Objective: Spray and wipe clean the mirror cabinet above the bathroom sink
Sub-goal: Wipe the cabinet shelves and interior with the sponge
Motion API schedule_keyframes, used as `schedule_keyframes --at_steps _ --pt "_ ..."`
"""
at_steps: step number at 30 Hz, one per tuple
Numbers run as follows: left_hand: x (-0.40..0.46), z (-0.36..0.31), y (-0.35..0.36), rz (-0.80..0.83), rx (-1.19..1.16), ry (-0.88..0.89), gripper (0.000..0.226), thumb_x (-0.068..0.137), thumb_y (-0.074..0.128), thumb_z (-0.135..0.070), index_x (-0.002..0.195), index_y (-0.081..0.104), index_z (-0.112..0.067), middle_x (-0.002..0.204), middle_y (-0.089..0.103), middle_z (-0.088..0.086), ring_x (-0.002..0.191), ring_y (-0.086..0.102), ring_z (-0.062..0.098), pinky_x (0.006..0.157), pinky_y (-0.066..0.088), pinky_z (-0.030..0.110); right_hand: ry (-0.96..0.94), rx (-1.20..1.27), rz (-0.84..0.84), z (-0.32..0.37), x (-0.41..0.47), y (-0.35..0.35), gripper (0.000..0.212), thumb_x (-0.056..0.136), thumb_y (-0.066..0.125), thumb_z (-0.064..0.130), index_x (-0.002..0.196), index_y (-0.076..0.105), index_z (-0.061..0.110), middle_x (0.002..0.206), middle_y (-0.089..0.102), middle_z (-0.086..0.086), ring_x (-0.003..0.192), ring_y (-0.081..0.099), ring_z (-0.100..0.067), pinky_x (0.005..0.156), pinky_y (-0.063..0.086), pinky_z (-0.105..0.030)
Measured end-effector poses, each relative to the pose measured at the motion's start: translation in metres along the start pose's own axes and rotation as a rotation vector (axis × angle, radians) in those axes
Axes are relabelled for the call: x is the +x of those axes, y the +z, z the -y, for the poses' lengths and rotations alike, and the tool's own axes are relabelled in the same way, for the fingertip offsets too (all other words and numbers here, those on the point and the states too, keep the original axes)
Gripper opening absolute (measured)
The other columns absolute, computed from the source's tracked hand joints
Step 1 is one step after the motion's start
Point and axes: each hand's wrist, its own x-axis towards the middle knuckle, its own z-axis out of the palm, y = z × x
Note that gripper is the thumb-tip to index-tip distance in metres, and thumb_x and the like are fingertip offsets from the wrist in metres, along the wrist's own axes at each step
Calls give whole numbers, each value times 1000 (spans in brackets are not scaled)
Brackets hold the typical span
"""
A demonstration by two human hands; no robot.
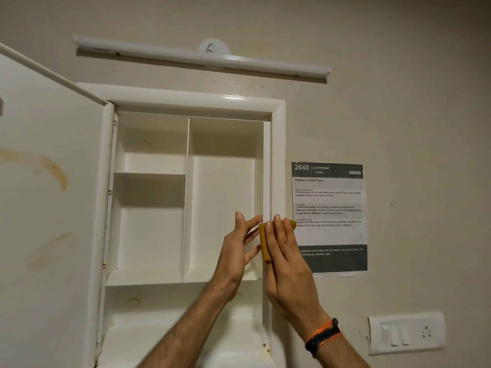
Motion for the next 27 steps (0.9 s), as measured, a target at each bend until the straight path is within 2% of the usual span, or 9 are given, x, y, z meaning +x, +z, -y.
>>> schedule_keyframes --at_steps 2,5,9,12,19,23,27 --pt "-4 1 1 7 7 -6 66 88 25 -67 128 61 -28 137 58 -7 127 53 7 108 44 39 -12 2 -5 -1 19 -6 68 90 54 1 152 27 7 163 14 -7 151 8 -22 121 11 -23" --pt "-6 1 1 -10 6 -25 68 88 25 -65 131 58 -24 143 53 -3 131 50 12 109 43 43 -23 -22 -26 -5 61 -22 63 92 46 8 152 27 9 161 14 -5 150 9 -22 116 5 -9" --pt "-9 0 0 -16 12 -41 67 92 23 -63 134 56 -22 146 50 -4 132 48 14 109 43 44 -10 -1 -47 -6 86 -28 60 94 40 13 152 27 13 160 14 1 151 8 -18 120 4 -18" --pt "-14 3 -1 -12 -1 -63 67 97 20 -60 137 54 -17 144 52 -3 132 48 14 109 43 42 14 25 -32 -5 57 -20 59 95 40 12 153 27 12 162 13 -1 151 5 -16 122 9 -27" --pt "-27 13 -5 -1 -18 -108 62 99 20 -59 128 62 -22 130 60 -10 129 51 10 107 44 38 49 49 90 4 -70 7 63 94 41 8 154 24 11 164 10 -2 151 8 -24 121 8 -23" --pt "-35 16 -6 13 61 -107 63 99 18 -57 135 56 -22 142 54 -5 131 50 11 110 43 40 117 31 158 11 -121 18 71 87 45 1 154 24 12 164 10 -1 150 12 -25 119 9 -16" --pt "-42 18 -4 29 136 -110 63 101 16 -53 141 50 -18 147 49 0 134 46 15 114 37 40 102 28 140 13 -114 14 69 85 48 -3 151 30 6 163 16 -7 150 13 -26 119 14 -17"
